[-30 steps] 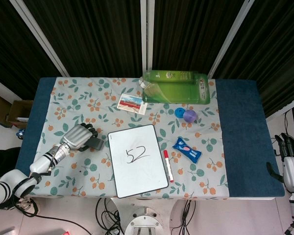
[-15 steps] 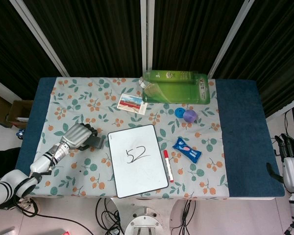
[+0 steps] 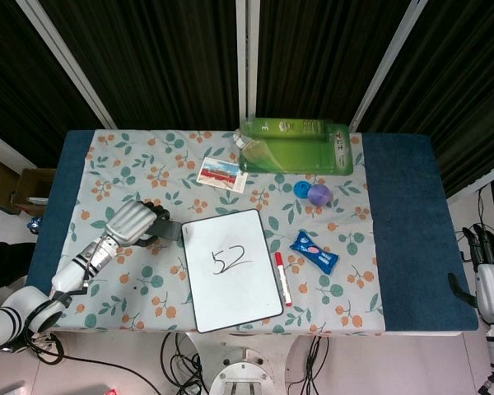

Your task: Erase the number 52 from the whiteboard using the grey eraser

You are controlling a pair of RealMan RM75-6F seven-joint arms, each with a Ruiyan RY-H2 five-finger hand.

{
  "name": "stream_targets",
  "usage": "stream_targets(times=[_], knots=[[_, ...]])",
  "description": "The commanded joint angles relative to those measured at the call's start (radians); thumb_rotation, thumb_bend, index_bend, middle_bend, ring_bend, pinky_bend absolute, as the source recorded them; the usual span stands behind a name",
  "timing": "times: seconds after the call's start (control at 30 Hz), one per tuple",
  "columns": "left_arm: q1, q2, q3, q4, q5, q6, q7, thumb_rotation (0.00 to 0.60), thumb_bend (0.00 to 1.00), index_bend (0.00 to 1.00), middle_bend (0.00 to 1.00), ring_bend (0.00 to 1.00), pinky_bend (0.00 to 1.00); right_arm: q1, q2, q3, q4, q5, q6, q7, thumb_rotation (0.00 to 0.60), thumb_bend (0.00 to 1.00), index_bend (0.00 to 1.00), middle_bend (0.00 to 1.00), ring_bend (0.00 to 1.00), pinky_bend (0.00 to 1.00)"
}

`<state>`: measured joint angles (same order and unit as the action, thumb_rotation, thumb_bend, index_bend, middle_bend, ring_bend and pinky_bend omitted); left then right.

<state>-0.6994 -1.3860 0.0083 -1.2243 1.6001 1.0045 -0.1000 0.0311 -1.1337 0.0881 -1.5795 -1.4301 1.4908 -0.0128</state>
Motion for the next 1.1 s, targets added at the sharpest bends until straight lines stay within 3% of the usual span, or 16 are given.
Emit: stream_targets(times=[0.03, 0.27, 0.43, 0.77, 1.1], knots=[[-0.019, 0.039, -0.017, -0.102, 0.013, 0.007, 0.049, 0.6, 0.42, 0.53, 0.46, 0.44, 0.58, 0.0, -0.002, -0.001, 0.006, -0.002, -0.001, 0.008, 0.6, 0.26, 0.0, 0.0, 0.0, 0.0], [-0.058, 0.061, -0.056, -0.339, -0.056, -0.069, 0.218, 0.6, 0.42, 0.54, 0.46, 0.44, 0.59, -0.004, 0.003, -0.004, 0.02, -0.012, 0.005, 0.039, 0.6, 0.26, 0.0, 0.0, 0.0, 0.0], [-0.098, 0.017, -0.07, -0.465, -0.123, -0.143, 0.409, 0.6, 0.43, 0.56, 0.48, 0.45, 0.59, -0.009, 0.011, -0.004, 0.024, -0.017, 0.014, 0.059, 0.6, 0.26, 0.0, 0.0, 0.0, 0.0], [-0.141, -0.174, -0.049, -0.415, -0.286, -0.199, 0.748, 0.6, 0.43, 0.57, 0.5, 0.47, 0.6, -0.026, 0.023, -0.007, 0.045, -0.028, 0.038, 0.106, 0.6, 0.26, 0.0, 0.0, 0.0, 0.0], [-0.156, -0.209, -0.033, -0.404, -0.413, -0.197, 0.853, 0.6, 0.43, 0.57, 0.5, 0.47, 0.6, -0.026, 0.02, -0.007, 0.06, -0.024, 0.029, 0.12, 0.6, 0.26, 0.0, 0.0, 0.0, 0.0]])
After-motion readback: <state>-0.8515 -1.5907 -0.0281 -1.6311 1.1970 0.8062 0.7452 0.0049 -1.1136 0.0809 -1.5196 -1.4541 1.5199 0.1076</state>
